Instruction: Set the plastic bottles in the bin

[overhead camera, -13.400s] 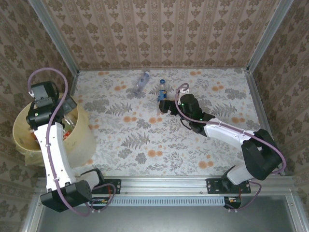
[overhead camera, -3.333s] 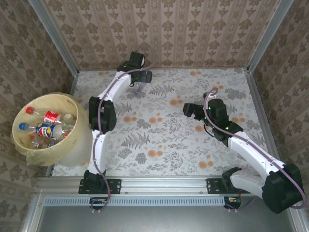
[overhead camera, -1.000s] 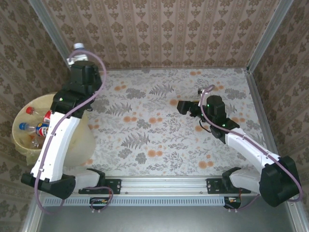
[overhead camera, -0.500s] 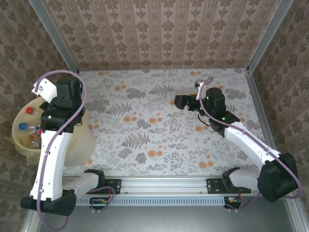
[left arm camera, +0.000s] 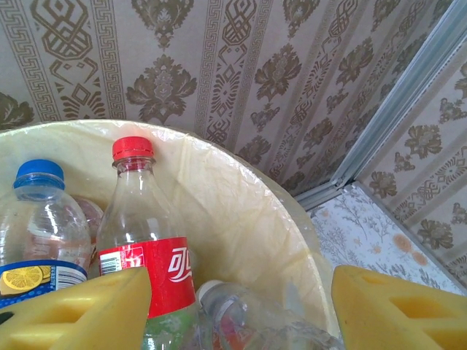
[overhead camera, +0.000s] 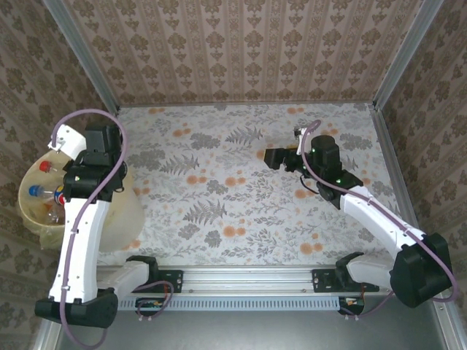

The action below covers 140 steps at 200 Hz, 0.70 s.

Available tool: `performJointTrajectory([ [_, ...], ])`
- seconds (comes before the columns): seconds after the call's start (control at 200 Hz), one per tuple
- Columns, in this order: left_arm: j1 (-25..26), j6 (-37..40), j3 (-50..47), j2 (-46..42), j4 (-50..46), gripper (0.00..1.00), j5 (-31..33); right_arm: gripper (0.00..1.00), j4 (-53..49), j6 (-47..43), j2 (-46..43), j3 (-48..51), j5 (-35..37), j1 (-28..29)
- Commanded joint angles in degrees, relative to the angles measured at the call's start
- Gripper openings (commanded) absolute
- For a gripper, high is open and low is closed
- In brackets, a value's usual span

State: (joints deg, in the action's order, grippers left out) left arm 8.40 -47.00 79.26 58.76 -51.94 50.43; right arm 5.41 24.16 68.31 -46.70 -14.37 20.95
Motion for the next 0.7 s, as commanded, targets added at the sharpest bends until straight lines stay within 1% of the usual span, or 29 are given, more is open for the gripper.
performJointTrajectory([
  [0.0, -1.7, 1.9, 1.5, -0.8, -1.8, 0.71, -1.7, 1.00, 3.3, 1.0, 0.0, 1.2, 0.5, 0.4],
  [0.055, -2.9, 3.1, 1.0, -1.3, -1.1, 0.74, -5.2, 1.00, 3.8, 1.0, 0.2, 1.5, 0.6, 0.4],
  [0.125, -4.3, 6.1, 1.5, -1.5, 1.5, 0.77, -14.8, 1.00, 3.7, 0.7, 0.8, 1.5, 0.6, 0.4],
  [0.22, -4.4, 9.5, 4.0, -0.4, 3.6, 0.81, -27.9, 1.00, 3.8, 0.5, 1.7, 1.4, 0.6, 0.5],
  [0.29, -4.4, 10.9, 7.2, 1.8, 1.6, 0.84, -34.2, 1.00, 4.7, 1.2, 2.2, 1.9, 0.9, 0.5],
  [0.33, -4.4, 11.6, 8.5, 2.8, 0.1, 0.86, -35.7, 1.00, 5.8, 1.8, 2.5, 2.5, 1.1, 0.5],
  [0.375, -4.5, 12.0, 8.9, 3.4, -1.1, 0.88, -35.6, 1.00, 7.1, 2.6, 2.8, 3.2, 1.3, 0.5],
  [0.44, -6.4, 11.8, 7.8, 3.6, -2.2, 0.88, -36.4, 1.00, 8.2, 2.9, 3.4, 3.9, 1.2, 0.5],
  [0.62, -13.5, 10.8, 0.5, 1.4, -0.7, 0.78, -42.8, 1.00, 7.4, 2.3, 4.7, 3.6, 0.9, 0.5],
  [0.695, -15.3, 10.8, -0.3, 1.4, -1.3, 0.76, -44.4, 1.00, 7.1, 2.0, 4.9, 3.3, 0.9, 0.5],
])
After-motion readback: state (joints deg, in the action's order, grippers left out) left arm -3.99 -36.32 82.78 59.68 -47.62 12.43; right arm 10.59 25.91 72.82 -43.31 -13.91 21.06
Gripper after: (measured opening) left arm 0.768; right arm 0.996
